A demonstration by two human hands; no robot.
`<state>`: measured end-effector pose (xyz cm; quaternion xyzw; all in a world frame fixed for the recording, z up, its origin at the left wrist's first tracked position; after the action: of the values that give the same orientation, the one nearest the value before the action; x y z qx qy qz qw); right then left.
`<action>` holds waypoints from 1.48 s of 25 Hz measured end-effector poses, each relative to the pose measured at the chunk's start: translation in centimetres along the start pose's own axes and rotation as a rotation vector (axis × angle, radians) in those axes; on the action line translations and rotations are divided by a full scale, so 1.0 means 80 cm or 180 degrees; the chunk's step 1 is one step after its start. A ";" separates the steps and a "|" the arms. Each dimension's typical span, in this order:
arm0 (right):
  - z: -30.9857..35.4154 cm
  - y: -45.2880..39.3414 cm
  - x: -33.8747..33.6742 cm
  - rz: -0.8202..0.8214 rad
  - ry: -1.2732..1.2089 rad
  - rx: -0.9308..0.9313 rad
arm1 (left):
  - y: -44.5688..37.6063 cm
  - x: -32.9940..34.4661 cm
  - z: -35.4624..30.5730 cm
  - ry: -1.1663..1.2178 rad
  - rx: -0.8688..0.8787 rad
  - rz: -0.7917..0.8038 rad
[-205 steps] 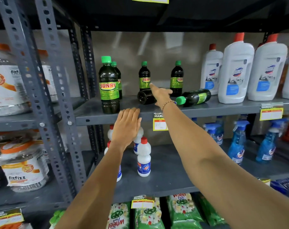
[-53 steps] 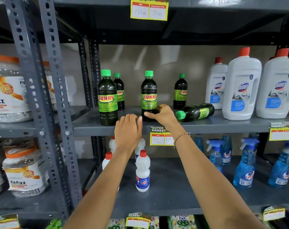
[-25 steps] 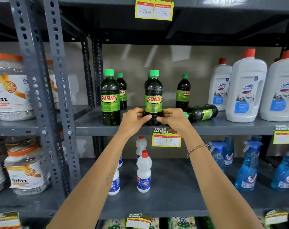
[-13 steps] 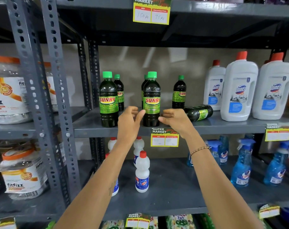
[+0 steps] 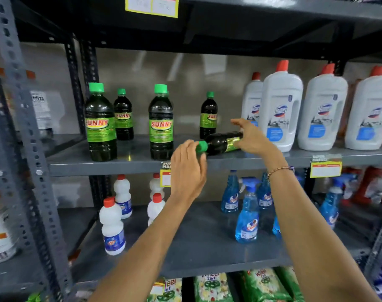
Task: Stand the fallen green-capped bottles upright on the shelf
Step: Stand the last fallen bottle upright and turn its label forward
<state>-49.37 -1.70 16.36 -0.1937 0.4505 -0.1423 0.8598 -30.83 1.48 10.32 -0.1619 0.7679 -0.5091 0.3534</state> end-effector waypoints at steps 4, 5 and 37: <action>-0.009 -0.017 0.024 0.0926 0.0628 -0.0183 | 0.011 0.034 0.020 -0.0770 -0.0366 0.0057; -0.015 -0.025 0.032 0.1176 0.0765 -0.0194 | 0.013 0.043 0.020 -0.1015 -0.0371 0.0077; -0.004 -0.020 0.013 -0.1091 -0.0151 -0.0184 | -0.011 0.032 0.001 -0.1608 0.0133 -0.0404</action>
<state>-49.16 -3.64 16.16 -0.2957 0.3944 -0.2692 0.8274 -32.69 -0.50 10.14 -0.3244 0.6330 -0.4895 0.5045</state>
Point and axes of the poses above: each hand's wrist, its own y-axis away from the middle knuckle, its own x-axis out of the palm, z = x × y, the point moved 10 cm from there along -y, towards the middle knuckle, and after that the axes turned 2 degrees about z, right-handed, at the moved point
